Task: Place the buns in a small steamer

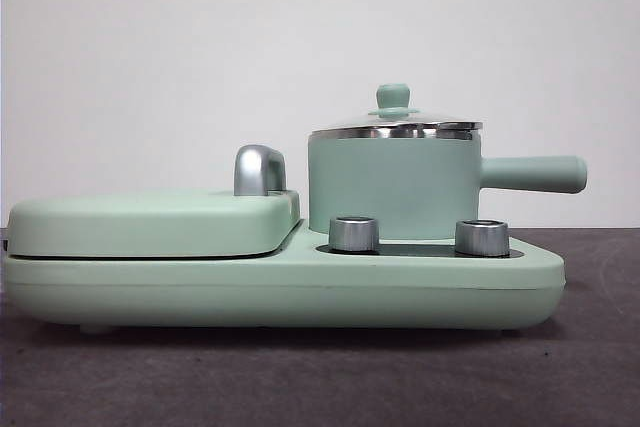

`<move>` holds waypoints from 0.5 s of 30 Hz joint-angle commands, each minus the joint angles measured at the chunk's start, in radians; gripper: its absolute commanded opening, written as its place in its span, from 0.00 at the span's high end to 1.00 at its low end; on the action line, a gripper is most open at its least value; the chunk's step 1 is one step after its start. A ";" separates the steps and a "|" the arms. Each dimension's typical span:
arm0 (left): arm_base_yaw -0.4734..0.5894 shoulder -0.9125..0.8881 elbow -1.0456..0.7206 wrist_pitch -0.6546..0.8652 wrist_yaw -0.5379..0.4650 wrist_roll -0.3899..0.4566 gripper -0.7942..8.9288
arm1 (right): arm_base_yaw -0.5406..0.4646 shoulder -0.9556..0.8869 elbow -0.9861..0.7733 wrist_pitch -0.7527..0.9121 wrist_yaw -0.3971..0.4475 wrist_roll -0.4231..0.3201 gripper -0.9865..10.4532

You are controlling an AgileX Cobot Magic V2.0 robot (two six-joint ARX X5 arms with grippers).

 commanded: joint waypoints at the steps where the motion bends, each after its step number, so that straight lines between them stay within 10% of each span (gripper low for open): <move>1: -0.006 -0.001 0.014 0.011 -0.001 -0.003 0.91 | 0.005 0.000 0.011 0.011 0.000 -0.010 0.89; 15: 0.423 -0.146 -0.269 0.232 0.006 0.110 0.91 | 0.005 0.000 0.011 0.010 0.000 -0.010 0.89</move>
